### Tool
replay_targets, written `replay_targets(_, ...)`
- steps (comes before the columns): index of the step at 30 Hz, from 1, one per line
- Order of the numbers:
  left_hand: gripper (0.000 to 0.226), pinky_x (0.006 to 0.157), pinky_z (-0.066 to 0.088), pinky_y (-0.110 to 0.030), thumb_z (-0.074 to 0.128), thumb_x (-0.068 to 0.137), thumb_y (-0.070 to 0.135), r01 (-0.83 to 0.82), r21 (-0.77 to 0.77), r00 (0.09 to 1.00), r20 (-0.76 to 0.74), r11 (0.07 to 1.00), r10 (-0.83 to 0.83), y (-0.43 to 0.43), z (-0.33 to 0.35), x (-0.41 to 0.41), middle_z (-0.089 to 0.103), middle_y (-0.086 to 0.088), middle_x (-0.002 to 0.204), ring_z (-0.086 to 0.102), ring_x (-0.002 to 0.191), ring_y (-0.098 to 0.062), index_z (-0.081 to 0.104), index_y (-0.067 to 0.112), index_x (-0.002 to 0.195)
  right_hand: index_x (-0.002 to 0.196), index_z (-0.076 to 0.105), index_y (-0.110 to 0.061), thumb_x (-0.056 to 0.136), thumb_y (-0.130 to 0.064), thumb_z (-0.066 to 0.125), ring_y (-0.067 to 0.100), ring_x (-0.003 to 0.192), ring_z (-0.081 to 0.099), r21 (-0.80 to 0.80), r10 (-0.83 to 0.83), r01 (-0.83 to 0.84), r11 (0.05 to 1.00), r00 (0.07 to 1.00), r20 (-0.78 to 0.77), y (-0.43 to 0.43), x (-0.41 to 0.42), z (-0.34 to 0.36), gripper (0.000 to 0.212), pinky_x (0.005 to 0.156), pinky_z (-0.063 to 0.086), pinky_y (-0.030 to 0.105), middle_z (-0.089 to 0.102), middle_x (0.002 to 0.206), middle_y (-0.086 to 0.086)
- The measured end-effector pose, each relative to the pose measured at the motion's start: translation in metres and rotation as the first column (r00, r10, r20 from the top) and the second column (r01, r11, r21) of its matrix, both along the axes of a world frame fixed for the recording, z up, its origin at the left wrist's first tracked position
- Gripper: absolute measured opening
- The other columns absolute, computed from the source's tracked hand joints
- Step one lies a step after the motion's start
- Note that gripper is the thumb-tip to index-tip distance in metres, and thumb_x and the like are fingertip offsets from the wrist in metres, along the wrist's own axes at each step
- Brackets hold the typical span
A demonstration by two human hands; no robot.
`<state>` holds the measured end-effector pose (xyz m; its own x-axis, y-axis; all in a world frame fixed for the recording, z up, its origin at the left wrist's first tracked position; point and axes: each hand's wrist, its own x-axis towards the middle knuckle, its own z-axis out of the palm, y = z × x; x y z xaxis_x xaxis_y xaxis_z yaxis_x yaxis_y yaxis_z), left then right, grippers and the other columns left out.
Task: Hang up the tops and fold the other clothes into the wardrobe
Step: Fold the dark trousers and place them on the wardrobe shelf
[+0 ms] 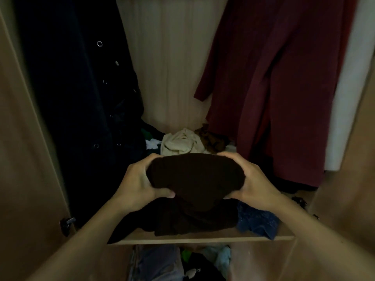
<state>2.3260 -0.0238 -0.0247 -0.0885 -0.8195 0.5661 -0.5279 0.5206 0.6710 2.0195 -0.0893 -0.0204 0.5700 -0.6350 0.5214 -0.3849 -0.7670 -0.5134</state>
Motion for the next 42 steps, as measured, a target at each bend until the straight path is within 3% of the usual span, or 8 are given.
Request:
replay_targets(14, 0.069, 0.081, 0.055, -0.015, 0.096, 0.058, 0.037, 0.080, 0.302, 0.967, -0.253, 0.950, -0.001, -0.072, -0.020, 0.025, 0.071, 0.019, 0.111, 0.067, 0.104, 0.002, 0.063, 0.034, 0.119, 0.137, 0.045, -0.046, 0.067, -0.009, 0.090, -0.010, 0.119, 0.051, 0.418, 0.006, -0.014, 0.908, 1.000, 0.020, -0.064, 0.017, -0.004, 0.090, 0.089, 0.044, 0.005, 0.055, 0.124, -0.031)
replay_targets(24, 0.067, 0.065, 0.050, -0.006, 0.093, 0.065, 0.023, 0.079, 0.560, 0.913, -0.374, 0.825, 0.166, -0.178, -0.062, 0.031, 0.064, 0.011, 0.115, 0.066, 0.092, 0.008, 0.049, 0.041, 0.112, 0.127, 0.048, -0.051, 0.069, -0.005, 0.087, 0.000, 0.117, 0.053, 0.620, -0.063, 0.022, 0.784, 0.997, 0.043, -0.175, 0.044, -0.058, 0.083, 0.090, 0.049, 0.014, 0.054, 0.128, -0.013)
replay_targets(28, 0.079, 0.089, 0.047, -0.022, 0.087, 0.075, 0.029, -0.065, 0.565, 0.911, -0.303, 0.822, 0.281, -0.208, -0.077, 0.030, 0.057, 0.009, 0.121, 0.057, 0.117, -0.015, 0.038, 0.029, 0.137, 0.132, 0.046, -0.044, 0.081, -0.003, 0.078, -0.007, 0.101, 0.058, 0.635, -0.219, 0.061, 0.770, 0.960, 0.173, -0.193, 0.063, -0.073, 0.073, 0.076, 0.051, 0.009, 0.053, 0.128, -0.010)
replay_targets(31, 0.094, 0.105, 0.042, -0.036, 0.085, 0.075, 0.037, -0.363, 0.388, 0.910, -0.051, 0.847, 0.412, -0.211, -0.077, 0.025, 0.048, -0.002, 0.140, 0.047, 0.127, -0.021, 0.029, 0.022, 0.149, 0.145, 0.035, -0.036, 0.091, -0.005, 0.067, 0.001, 0.117, 0.047, 0.494, -0.367, 0.259, 0.830, 0.921, 0.133, -0.186, 0.080, -0.079, 0.070, 0.101, 0.038, 0.017, 0.045, 0.137, -0.010)
replay_targets(33, 0.082, 0.104, 0.045, -0.044, 0.085, 0.075, 0.032, -0.489, 0.009, 0.857, 0.194, 0.872, 0.478, -0.206, -0.073, 0.021, 0.047, -0.005, 0.141, 0.045, 0.125, -0.026, 0.041, 0.022, 0.144, 0.151, 0.029, -0.027, 0.096, -0.005, 0.057, 0.003, 0.130, 0.035, 0.285, -0.426, 0.380, 0.880, 0.897, 0.121, -0.171, 0.093, -0.085, 0.065, 0.113, 0.025, 0.020, 0.037, 0.146, -0.005)
replay_targets(36, 0.042, 0.079, 0.055, -0.042, 0.084, 0.067, 0.004, -0.296, -0.415, 0.760, 0.443, 0.860, 0.476, -0.199, -0.072, 0.013, 0.064, -0.009, 0.119, 0.060, 0.102, -0.030, 0.071, 0.013, 0.106, 0.156, 0.021, -0.024, 0.105, -0.026, 0.038, 0.015, 0.150, 0.010, -0.039, -0.459, 0.458, 0.888, 0.888, -0.014, -0.147, 0.111, -0.101, 0.053, 0.124, 0.011, 0.036, 0.010, 0.165, 0.003)
replay_targets(39, 0.037, 0.079, 0.056, -0.035, 0.085, 0.065, -0.002, -0.281, -0.385, 0.722, 0.519, 0.879, 0.459, -0.192, -0.082, 0.005, 0.073, -0.009, 0.106, 0.069, 0.093, -0.029, 0.075, 0.007, 0.100, 0.156, -0.005, -0.026, 0.099, -0.058, 0.004, 0.016, 0.150, -0.021, -0.230, -0.514, 0.461, 0.857, 0.794, -0.324, -0.140, 0.123, -0.114, 0.066, 0.123, -0.011, 0.042, -0.021, 0.162, 0.002)
replay_targets(42, 0.040, 0.108, 0.044, -0.041, 0.060, 0.096, 0.024, -0.334, -0.281, 0.729, 0.527, 0.900, 0.436, -0.187, -0.097, 0.002, 0.060, -0.013, 0.137, 0.059, 0.124, -0.029, 0.063, 0.004, 0.130, 0.154, -0.014, -0.022, 0.093, -0.064, -0.006, 0.014, 0.148, -0.025, -0.269, -0.524, 0.452, 0.850, 0.773, -0.358, -0.151, 0.126, -0.119, 0.075, 0.120, -0.017, 0.039, -0.024, 0.161, 0.000)
